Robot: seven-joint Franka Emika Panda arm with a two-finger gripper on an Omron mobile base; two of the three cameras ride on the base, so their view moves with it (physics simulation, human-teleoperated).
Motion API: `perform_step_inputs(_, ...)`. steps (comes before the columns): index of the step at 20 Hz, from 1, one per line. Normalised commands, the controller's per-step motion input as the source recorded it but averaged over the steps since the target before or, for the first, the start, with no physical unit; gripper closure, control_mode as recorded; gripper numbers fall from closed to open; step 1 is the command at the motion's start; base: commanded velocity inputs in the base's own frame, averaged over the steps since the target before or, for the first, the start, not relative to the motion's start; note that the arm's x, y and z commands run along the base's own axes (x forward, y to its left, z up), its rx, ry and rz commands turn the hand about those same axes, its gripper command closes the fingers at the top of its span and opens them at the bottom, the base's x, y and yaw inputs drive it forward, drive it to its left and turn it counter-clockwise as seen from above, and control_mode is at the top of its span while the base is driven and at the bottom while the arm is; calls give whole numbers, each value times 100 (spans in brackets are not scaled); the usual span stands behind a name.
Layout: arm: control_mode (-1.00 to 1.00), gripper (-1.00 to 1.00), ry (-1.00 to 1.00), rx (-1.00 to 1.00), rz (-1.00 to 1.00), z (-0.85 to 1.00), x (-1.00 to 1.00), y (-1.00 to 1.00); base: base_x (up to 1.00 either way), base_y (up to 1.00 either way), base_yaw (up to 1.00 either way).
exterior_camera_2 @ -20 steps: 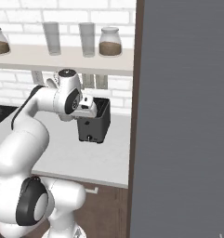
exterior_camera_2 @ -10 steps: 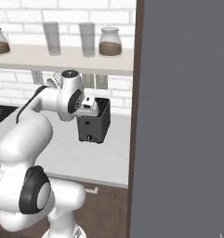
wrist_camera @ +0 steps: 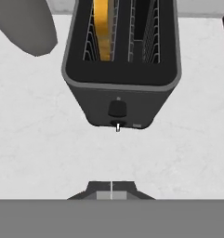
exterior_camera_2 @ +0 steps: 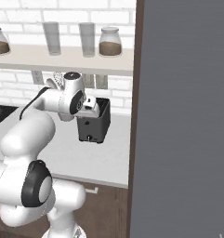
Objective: Start the toaster. Once the lever pops up, take the bread to the plate on the dining counter.
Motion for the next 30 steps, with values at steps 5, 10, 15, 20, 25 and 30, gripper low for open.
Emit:
perform_step_inputs(5, -100, 100, 0, 0, 0, -19, 7, 0, 0, 0, 0)
perform_step_inputs(10, -100, 100, -1, 0, 0, -16, 18, 0, 0, 0, 0)
perform_step_inputs(15, -100, 100, -5, 0, 0, -5, 17, 0, 0, 0, 0)
perform_step_inputs(20, -100, 100, -5, 0, 0, -5, 6, 0, 0, 0, 0)
perform_step_inputs(25, -100, 100, -5, 0, 0, -11, 11, 0, 0, 0, 0)
perform_step_inputs(30, -100, 100, -3, 0, 0, -16, 16, 0, 0, 0, 0)
